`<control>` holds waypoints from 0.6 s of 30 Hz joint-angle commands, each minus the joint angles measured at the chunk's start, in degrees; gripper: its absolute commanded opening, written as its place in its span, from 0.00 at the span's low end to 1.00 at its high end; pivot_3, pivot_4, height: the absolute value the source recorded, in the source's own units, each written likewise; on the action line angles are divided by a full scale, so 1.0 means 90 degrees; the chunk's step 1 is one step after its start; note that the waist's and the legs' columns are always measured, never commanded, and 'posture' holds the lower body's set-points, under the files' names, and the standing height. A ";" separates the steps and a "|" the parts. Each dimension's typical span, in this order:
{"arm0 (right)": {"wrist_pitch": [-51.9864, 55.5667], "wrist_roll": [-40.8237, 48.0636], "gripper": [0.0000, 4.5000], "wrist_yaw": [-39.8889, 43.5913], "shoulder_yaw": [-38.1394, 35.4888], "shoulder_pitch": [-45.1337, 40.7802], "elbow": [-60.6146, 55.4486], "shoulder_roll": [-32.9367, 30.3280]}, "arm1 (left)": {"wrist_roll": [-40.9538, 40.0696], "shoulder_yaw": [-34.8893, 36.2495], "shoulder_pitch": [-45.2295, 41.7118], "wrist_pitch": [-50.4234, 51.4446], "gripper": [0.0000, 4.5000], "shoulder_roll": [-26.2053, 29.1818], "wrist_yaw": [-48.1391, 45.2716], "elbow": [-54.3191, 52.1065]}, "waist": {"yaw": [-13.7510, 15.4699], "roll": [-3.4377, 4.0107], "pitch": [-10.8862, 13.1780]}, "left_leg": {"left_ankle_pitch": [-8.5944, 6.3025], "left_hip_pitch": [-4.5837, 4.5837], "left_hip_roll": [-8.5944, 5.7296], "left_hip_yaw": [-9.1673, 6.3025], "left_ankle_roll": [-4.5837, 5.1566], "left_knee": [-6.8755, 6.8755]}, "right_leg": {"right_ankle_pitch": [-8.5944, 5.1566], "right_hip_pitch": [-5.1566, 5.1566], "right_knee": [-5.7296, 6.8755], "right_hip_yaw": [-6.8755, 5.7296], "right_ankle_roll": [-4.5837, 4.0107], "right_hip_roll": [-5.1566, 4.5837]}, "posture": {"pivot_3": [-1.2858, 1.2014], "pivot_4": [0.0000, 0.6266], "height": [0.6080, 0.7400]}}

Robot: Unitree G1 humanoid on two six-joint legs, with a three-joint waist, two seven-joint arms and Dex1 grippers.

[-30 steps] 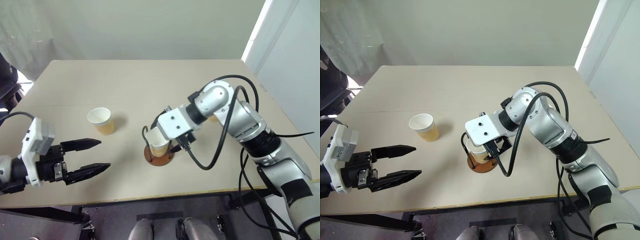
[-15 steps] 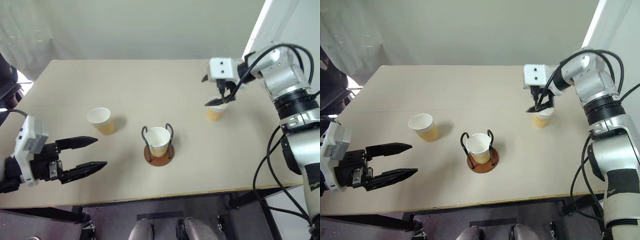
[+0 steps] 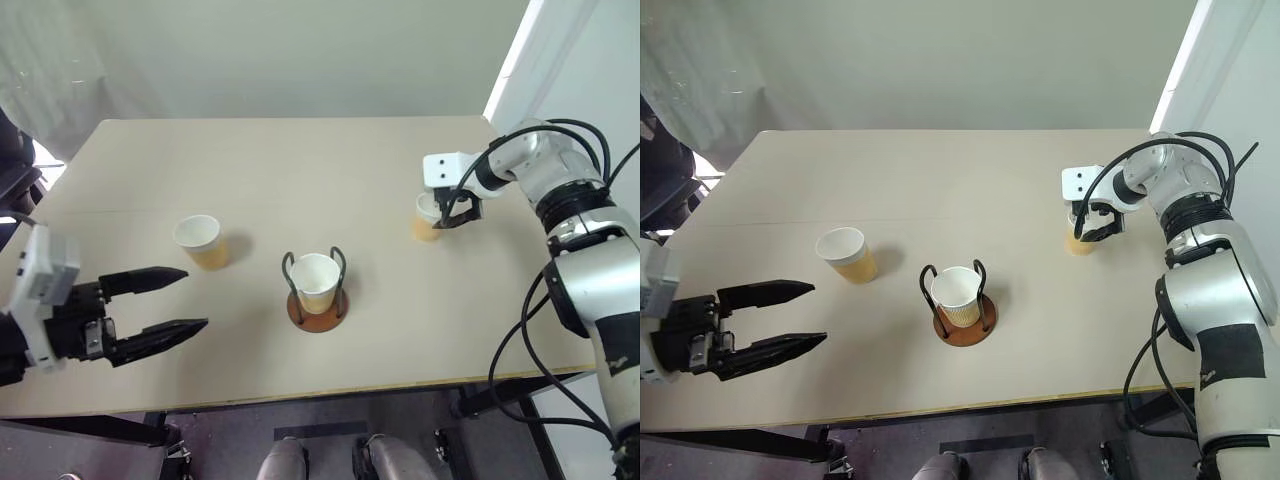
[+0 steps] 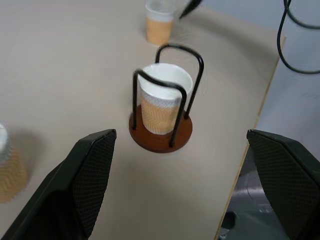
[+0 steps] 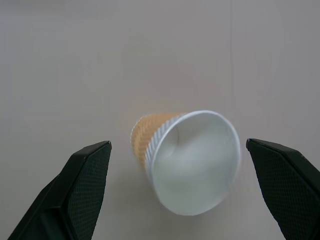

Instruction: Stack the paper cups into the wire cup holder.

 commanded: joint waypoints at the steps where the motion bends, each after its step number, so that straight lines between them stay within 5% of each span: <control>1: -0.0069 -0.0086 0.99 -0.0066 -0.0078 -0.0181 0.0029 -0.0025 | -0.0336 0.0391 -0.0117 0.0112 1.00 0.0081 0.0098 -0.0120 | 0.0000 0.0000 0.0000 | 0.0000 0.0000 0.0000 0.0000 0.0000 0.0001 | 0.0001 0.0000 0.0000 0.0000 -0.0001 0.0000 | 0.52 0.24 1.00; 8: -0.0087 -0.0216 0.99 -0.0097 -0.0064 -0.0161 0.0118 -0.0009 | -0.0628 0.0689 -0.0183 0.0268 1.00 0.0156 0.0222 -0.0115 | -0.0003 0.0001 0.0001 | 0.0000 0.0000 0.0001 0.0000 0.0000 0.0000 | 0.0001 0.0000 0.0000 0.0000 -0.0001 0.0000 | 0.52 0.24 1.00; 18: -0.0011 -0.0393 0.99 -0.0179 -0.0063 -0.0111 0.0191 -0.0022 | -0.0370 -0.0008 -0.0718 -0.0491 1.00 -0.0527 0.1119 -0.0273 | -0.0002 0.0009 0.0004 | 0.0000 0.0003 0.0001 0.0002 0.0000 0.0005 | 0.0004 0.0005 -0.0001 0.0000 0.0000 0.0000 | 0.52 0.24 1.00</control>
